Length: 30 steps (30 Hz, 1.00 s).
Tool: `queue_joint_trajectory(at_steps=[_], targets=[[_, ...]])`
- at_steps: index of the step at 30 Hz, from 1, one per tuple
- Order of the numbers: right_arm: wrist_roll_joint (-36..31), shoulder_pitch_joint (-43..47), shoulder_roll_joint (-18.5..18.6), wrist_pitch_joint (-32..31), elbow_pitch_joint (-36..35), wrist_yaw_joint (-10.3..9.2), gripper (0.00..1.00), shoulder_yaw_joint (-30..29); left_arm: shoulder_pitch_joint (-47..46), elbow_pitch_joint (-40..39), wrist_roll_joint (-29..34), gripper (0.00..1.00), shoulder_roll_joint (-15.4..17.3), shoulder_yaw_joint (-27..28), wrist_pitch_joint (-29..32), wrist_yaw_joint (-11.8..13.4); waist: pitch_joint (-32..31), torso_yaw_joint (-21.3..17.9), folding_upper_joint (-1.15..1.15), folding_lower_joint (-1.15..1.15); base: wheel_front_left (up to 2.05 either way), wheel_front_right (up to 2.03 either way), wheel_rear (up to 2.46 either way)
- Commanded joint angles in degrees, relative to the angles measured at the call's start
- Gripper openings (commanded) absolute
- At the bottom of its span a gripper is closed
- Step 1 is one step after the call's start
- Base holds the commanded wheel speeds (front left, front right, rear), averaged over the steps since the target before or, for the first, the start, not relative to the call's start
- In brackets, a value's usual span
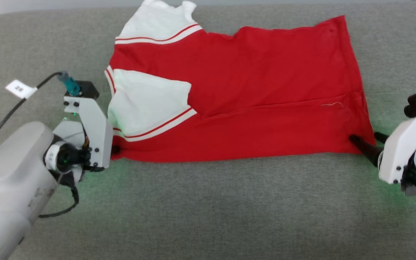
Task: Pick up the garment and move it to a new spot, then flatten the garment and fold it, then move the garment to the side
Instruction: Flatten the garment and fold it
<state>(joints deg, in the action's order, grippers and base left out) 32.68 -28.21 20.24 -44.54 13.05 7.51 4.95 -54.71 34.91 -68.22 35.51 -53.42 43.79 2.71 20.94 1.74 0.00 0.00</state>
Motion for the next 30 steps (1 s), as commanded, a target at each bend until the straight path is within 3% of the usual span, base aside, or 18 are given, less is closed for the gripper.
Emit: queue_joint_trajectory(at_steps=[1,3,4,5,9,18,23,30], targets=[[-0.2,-0.1,-0.7,-0.7,1.4,-0.05,1.00,0.8,2.0,1.6,0.6,0.00,-2.2,-1.3,-1.3,0.2,0.5,0.6,0.00,0.00,0.00,0.00,0.00],[0.0,-0.7,-1.2,-1.8,4.9,-0.05,1.00,2.1,1.7,2.1,0.6,0.00,-2.5,-1.3,-1.6,-0.3,0.7,0.7,0.00,0.00,0.00,0.00,0.00],[-0.3,-1.0,-1.2,-2.0,6.5,-0.05,0.53,2.6,1.6,2.4,0.6,0.00,-2.7,-1.3,-1.6,-0.3,0.8,0.8,0.00,0.00,0.00,0.00,0.00],[-0.5,-1.3,-1.2,-2.1,7.8,-0.05,0.00,3.3,1.5,2.7,0.6,0.00,-2.9,-1.3,-1.6,-0.5,0.9,0.9,0.00,0.00,0.00,0.00,0.00],[0.6,-2.5,-0.9,-1.4,10.5,-0.03,0.00,4.9,1.3,3.9,0.4,0.00,-3.3,-1.3,-1.6,-1.0,1.0,1.0,0.00,0.00,0.00,0.00,0.00],[3.6,-3.9,4.2,1.5,9.9,-0.09,0.00,5.8,1.2,2.1,-0.7,0.00,-0.5,-0.6,0.5,-0.5,-0.6,0.8,0.00,0.00,0.00,0.00,0.00],[5.2,-2.8,6.5,0.4,7.4,-0.10,0.00,6.1,1.3,-2.6,-0.2,0.00,2.4,-0.7,2.4,1.1,-2.1,0.9,0.00,0.00,0.00,0.00,0.00],[7.0,0.2,9.6,-2.9,1.3,-0.07,0.00,6.0,3.0,-12.5,0.1,0.00,7.3,-0.8,4.7,5.4,-4.1,1.1,0.00,0.00,0.00,0.00,0.00]])
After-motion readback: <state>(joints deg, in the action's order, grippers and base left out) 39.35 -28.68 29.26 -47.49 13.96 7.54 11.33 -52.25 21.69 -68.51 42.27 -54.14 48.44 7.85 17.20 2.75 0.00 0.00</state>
